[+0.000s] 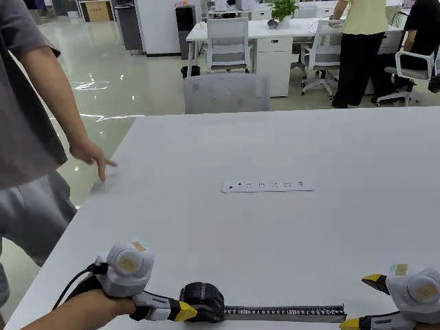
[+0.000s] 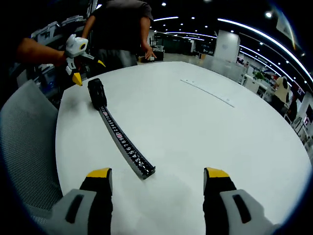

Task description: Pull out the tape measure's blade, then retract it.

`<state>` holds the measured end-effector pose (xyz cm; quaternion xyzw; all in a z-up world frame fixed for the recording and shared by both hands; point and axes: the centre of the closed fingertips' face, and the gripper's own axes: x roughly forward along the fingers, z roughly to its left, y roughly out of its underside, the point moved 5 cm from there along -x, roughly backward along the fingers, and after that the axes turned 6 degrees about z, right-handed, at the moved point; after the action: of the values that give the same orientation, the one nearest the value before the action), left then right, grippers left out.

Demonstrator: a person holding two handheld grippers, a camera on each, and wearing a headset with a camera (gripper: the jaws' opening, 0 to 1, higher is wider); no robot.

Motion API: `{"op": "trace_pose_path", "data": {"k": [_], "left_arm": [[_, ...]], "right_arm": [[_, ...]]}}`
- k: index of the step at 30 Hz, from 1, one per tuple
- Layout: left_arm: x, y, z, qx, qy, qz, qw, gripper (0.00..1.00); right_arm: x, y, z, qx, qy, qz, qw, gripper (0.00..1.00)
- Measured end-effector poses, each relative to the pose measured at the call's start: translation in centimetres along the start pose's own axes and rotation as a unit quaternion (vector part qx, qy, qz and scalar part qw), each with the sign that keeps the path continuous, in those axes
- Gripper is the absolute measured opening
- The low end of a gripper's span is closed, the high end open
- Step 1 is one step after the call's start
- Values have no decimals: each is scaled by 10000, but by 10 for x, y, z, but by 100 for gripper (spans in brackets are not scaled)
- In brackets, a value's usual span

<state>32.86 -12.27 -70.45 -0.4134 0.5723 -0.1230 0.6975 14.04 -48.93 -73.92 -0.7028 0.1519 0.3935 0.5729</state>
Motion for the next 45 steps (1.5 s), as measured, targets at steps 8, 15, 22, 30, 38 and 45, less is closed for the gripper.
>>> {"op": "trace_pose_path", "data": {"k": [8, 15, 22, 30, 38, 45], "left_arm": [[-34, 17, 6, -546, -147, -755, 9955, 100], [-55, 36, 5, -554, -349, -720, 9953, 100], [-73, 50, -1, -601, -429, -833, 9938, 100], [-90, 65, -5, -606, -486, -989, 9921, 100], [-103, 77, -6, -742, -530, -1028, 9905, 100], [-106, 75, -5, -796, -588, -1008, 9900, 100]], "right_arm": [[-34, 9, 8, 488, 346, -348, 9976, 90], [-52, 24, 22, 384, 496, -370, 9973, 93], [-76, 32, 27, 404, 832, -625, 9938, 97], [-104, 36, 35, 377, 932, -733, 9922, 100], [-113, 43, 51, 311, 911, -661, 9932, 100], [-115, 48, 48, 421, 895, -705, 9926, 100]]}}
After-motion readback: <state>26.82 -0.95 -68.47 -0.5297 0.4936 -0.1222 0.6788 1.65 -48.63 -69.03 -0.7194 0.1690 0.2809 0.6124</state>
